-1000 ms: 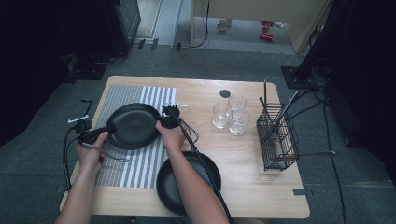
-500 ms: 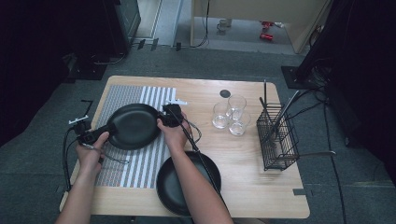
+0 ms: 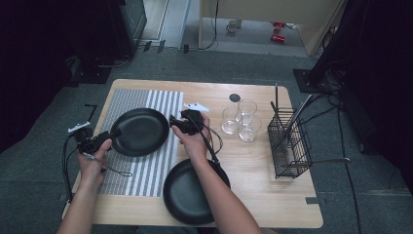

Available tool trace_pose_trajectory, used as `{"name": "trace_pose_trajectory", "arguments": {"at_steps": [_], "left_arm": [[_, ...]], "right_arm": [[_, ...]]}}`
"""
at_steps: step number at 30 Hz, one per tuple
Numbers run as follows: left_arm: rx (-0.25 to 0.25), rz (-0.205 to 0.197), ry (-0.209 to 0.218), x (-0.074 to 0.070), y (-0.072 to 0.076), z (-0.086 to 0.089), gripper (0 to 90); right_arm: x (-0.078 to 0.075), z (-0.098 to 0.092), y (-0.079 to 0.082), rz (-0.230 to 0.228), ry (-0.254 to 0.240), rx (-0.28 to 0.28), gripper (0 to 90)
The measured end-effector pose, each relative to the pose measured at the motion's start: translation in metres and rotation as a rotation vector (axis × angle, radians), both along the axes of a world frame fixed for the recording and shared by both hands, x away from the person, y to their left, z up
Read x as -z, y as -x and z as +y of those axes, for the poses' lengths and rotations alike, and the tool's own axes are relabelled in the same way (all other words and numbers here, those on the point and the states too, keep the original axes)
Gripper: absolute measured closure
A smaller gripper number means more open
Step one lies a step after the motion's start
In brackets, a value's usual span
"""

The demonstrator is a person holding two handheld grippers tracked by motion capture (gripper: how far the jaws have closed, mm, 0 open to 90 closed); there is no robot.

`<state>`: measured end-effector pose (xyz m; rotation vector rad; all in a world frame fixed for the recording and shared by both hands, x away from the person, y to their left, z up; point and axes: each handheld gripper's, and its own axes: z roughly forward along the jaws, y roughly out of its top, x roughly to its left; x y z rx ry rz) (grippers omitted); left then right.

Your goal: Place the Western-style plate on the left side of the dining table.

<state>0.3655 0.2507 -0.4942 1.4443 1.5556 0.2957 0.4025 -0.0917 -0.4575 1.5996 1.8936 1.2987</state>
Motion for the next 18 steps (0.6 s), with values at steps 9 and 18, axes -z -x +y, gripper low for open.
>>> {"name": "trace_pose_trajectory", "arguments": {"at_steps": [9, 18], "left_arm": [[0.055, -0.075, -0.009, -0.019, 0.023, -0.008, 17.7], [0.112, -0.082, -0.032, -0.027, 0.04, -0.024, 15.0]], "right_arm": [[-0.014, -0.026, 0.023, 0.001, -0.016, -0.008, 9.9], [-0.021, -0.05, 0.047, -0.02, 0.012, -0.036, 0.0]]}}
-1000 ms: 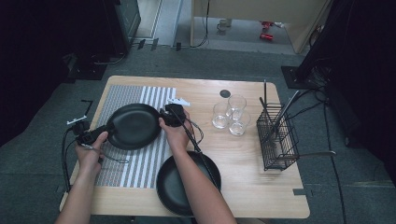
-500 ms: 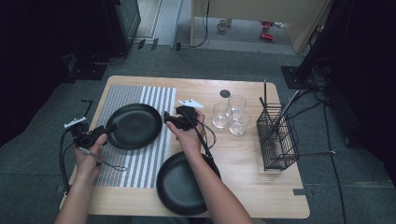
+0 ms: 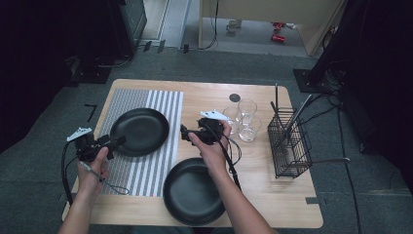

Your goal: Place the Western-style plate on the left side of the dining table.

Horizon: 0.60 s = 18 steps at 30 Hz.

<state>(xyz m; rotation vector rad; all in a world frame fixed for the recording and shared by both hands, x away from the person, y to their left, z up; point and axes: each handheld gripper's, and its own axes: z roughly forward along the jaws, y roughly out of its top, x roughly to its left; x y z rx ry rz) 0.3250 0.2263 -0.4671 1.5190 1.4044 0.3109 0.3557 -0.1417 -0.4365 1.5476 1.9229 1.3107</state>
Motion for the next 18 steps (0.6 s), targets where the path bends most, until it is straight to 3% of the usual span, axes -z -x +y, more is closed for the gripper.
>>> {"name": "trace_pose_trajectory", "arguments": {"at_steps": [3, 12, 16, 18], "left_arm": [[0.017, -0.003, -0.029, -0.002, 0.006, -0.01, 15.0], [0.066, 0.016, -0.058, 0.001, 0.018, -0.027, 15.0], [0.067, 0.012, -0.094, 0.0, 0.025, -0.032, 15.0], [0.072, 0.009, -0.099, -0.001, 0.028, -0.033, 15.0]], "right_arm": [[-0.001, -0.004, 0.008, 0.012, 0.032, 0.007, 0.0], [-0.002, -0.021, 0.032, -0.008, 0.015, -0.016, 0.0], [0.003, -0.025, 0.041, -0.018, 0.055, 0.006, 0.0], [0.005, -0.029, 0.046, -0.016, 0.051, 0.005, 0.0]]}}
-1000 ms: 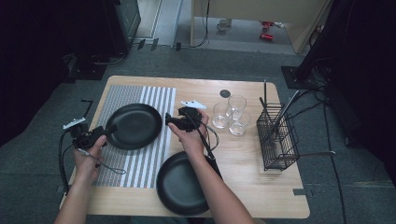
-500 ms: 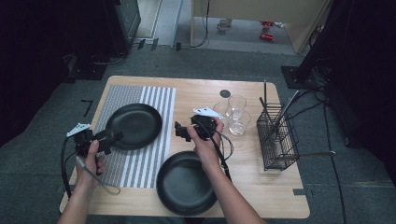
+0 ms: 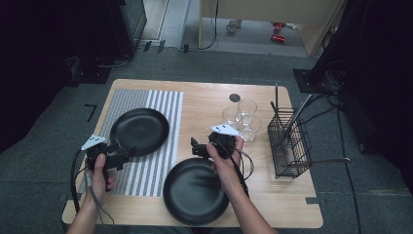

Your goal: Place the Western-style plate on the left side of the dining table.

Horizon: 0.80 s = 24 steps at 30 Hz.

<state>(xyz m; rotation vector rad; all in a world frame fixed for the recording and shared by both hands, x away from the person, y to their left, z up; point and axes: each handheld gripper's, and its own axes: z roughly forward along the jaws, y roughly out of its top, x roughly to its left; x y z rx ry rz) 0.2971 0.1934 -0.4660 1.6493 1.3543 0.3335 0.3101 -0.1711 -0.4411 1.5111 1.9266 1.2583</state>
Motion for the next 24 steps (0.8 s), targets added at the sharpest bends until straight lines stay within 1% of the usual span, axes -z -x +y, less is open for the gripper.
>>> {"name": "trace_pose_trajectory", "arguments": {"at_steps": [1, 2, 5, 7, 9, 11, 12, 14, 15, 18, 21, 23, 24], "left_arm": [[0.011, -0.006, 0.003, 0.0, 0.003, -0.001, 15.0], [0.013, -0.008, 0.004, -0.001, 0.004, -0.002, 15.0], [0.041, -0.009, -0.015, 0.0, 0.009, -0.007, 15.0], [0.062, -0.007, -0.018, 0.002, 0.013, -0.01, 15.0], [0.062, -0.01, -0.028, 0.004, 0.016, -0.014, 15.0], [0.068, -0.005, -0.027, 0.007, 0.019, -0.016, 15.0], [0.065, -0.004, -0.033, 0.008, 0.021, -0.018, 15.0], [0.057, -0.004, -0.059, 0.011, 0.026, -0.02, 15.0], [0.055, -0.002, -0.063, 0.012, 0.028, -0.021, 15.0], [0.061, 0.004, -0.078, 0.016, 0.035, -0.023, 15.0], [0.069, 0.014, -0.08, 0.019, 0.042, -0.024, 15.0], [0.082, 0.018, -0.09, 0.022, 0.047, -0.026, 15.0], [0.087, 0.018, -0.096, 0.022, 0.049, -0.027, 15.0]], "right_arm": [[0.0, -0.001, 0.002, 0.001, -0.002, 0.0, 0.0], [0.001, -0.005, 0.005, -0.008, 0.002, -0.004, 0.0], [0.002, -0.009, 0.011, -0.008, 0.004, 0.003, 0.0], [0.002, -0.014, 0.016, -0.015, 0.004, -0.006, 0.1], [0.003, -0.018, 0.021, -0.013, 0.009, -0.01, 0.1], [0.005, -0.022, 0.027, -0.009, 0.012, -0.015, 0.1], [0.006, -0.024, 0.03, -0.01, 0.019, -0.02, 0.1], [0.008, -0.028, 0.038, -0.012, 0.038, -0.025, 0.1], [0.01, -0.03, 0.042, -0.012, 0.045, -0.03, 0.1], [0.013, -0.038, 0.051, -0.007, 0.039, -0.026, 0.1], [0.016, -0.046, 0.06, -0.005, 0.031, -0.012, 0.1], [0.017, -0.051, 0.066, -0.002, 0.018, 0.002, 0.1], [0.017, -0.056, 0.071, -0.001, 0.008, 0.01, 0.1]]}}
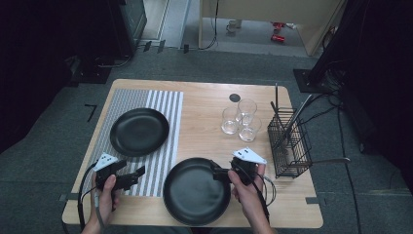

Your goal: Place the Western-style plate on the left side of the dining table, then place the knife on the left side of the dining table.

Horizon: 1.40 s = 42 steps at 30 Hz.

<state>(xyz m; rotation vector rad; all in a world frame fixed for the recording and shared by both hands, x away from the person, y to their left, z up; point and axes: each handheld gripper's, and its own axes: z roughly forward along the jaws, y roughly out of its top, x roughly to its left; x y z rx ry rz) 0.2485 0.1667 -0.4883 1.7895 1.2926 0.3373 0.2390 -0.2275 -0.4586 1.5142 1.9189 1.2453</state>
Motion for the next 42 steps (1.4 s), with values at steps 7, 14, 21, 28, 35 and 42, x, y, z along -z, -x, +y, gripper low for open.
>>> {"name": "trace_pose_trajectory", "arguments": {"at_steps": [7, 14, 21, 28, 35, 42], "left_arm": [[0.006, 0.023, -0.028, 0.011, 0.008, -0.005, 15.0], [0.01, 0.043, -0.086, 0.021, 0.011, -0.013, 15.0], [0.002, 0.023, -0.166, 0.027, 0.013, -0.02, 15.0], [-0.012, -0.013, -0.232, 0.03, 0.016, -0.027, 15.1], [-0.012, -0.022, -0.281, 0.031, 0.018, -0.031, 15.1], [-0.01, -0.022, -0.283, 0.031, 0.018, -0.031, 15.0]], "right_arm": [[0.002, -0.013, 0.023, -0.016, 0.011, 0.013, 0.1], [0.013, -0.025, 0.035, 0.001, 0.013, 0.009, 0.2], [0.008, -0.048, 0.048, -0.031, -0.005, 0.052, 1.0], [-0.002, -0.064, 0.059, -0.069, -0.004, 0.104, 6.0], [-0.011, -0.083, 0.067, -0.083, 0.039, 0.179, 11.0], [-0.024, -0.102, 0.075, -0.105, 0.041, 0.233, 14.1]]}}
